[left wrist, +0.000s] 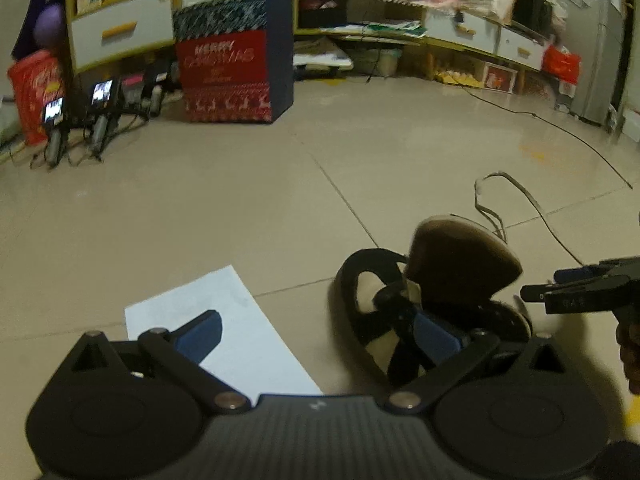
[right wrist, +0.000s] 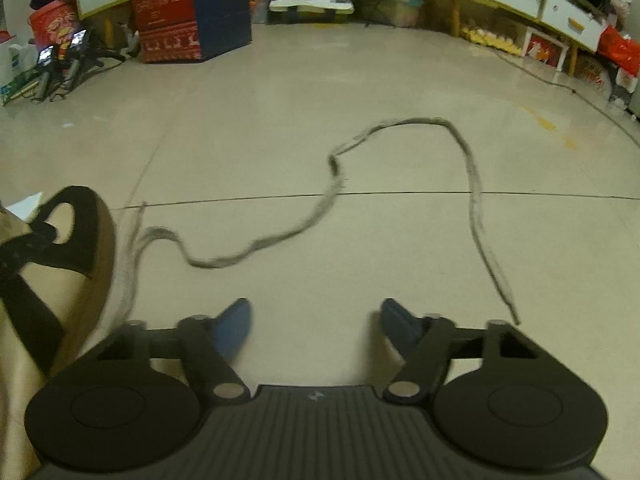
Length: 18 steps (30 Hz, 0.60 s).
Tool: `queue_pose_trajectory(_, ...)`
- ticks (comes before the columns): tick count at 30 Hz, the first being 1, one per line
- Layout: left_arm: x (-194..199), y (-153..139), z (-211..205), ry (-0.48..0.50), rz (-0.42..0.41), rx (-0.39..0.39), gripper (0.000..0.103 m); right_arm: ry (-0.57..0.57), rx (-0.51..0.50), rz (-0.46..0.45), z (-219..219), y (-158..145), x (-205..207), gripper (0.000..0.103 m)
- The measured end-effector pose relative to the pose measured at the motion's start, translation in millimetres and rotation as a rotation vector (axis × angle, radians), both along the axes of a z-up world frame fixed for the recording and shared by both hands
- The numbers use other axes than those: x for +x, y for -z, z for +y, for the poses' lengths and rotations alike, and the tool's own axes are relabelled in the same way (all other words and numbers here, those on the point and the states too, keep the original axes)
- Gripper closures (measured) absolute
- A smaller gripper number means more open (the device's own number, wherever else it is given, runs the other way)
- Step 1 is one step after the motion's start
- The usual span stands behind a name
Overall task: Lace up shoes with both hands
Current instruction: 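Grasp the beige sneaker with the left tool while the right tool grasps the grey shoelace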
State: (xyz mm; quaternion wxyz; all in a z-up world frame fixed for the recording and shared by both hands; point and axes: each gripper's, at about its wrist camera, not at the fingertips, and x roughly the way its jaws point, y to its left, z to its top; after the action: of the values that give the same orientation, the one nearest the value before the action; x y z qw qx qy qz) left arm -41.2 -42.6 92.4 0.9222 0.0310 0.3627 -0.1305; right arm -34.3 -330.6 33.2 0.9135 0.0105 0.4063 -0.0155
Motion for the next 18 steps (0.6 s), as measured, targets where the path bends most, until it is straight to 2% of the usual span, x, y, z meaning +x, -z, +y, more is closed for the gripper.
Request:
queue_pose_trajectory(2,-0.1,-6.3,2.3,-0.005,0.001,-0.021,0.0,-0.016,0.014,-0.002,1.4,-7.9,-0.4,0.038)
queue_pose_trajectory(7,-4.5,-23.5,4.6,0.014,-0.022,-0.064,0.0,-0.023,0.063,-0.077,-2.1,-36.4,-0.5,0.039)
queue_pose_trajectory(10,-8.0,-20.8,-2.1,0.077,-0.018,-0.088,0.0,-0.031,0.104,-0.084,-0.2,-45.3,4.3,0.038)
queue_pose_trajectory(18,-7.1,0.4,-16.6,0.105,0.04,-0.036,0.0,-0.183,0.114,0.018,37.6,-24.7,10.5,0.038)
